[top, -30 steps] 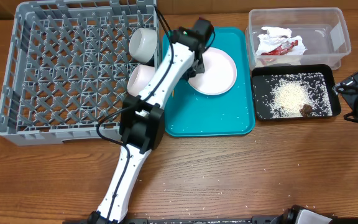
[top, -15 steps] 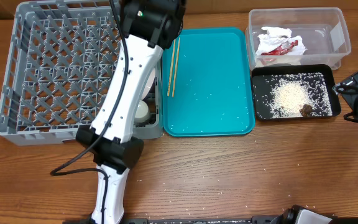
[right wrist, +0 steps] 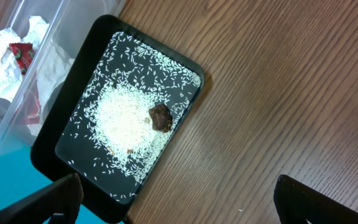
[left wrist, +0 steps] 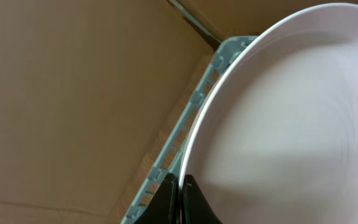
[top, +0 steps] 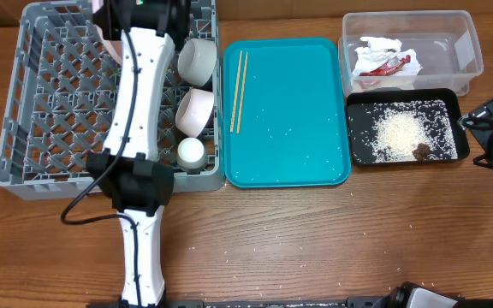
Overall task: Sort waste into correct bins and load items into the dishwasher
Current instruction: 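Carry the white plate left and stand it upright in the dish rack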
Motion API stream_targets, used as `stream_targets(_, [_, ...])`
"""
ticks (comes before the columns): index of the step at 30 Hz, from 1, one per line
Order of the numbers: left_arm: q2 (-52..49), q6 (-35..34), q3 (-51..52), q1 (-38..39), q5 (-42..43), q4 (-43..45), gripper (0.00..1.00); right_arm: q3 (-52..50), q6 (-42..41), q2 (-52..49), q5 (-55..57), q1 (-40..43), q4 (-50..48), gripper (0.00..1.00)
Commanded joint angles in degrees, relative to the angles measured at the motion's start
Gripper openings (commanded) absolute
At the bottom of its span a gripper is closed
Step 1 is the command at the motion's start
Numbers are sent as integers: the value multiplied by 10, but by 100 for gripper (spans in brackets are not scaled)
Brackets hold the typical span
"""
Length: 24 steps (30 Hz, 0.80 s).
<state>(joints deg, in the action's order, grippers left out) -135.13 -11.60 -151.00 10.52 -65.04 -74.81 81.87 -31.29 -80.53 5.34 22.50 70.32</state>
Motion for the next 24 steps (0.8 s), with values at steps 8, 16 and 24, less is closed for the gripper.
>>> stream_targets(8, [-80, 34, 3, 8, 2, 37, 4, 8, -3, 0, 6, 2, -2, 100])
stream_targets(16, [-94, 41, 3, 8, 36, 53, 72, 8, -3, 0, 6, 2, -1, 100])
stream_targets(24, [-61, 41, -90, 34, 260, 10, 99, 8, -3, 0, 6, 2, -1, 100])
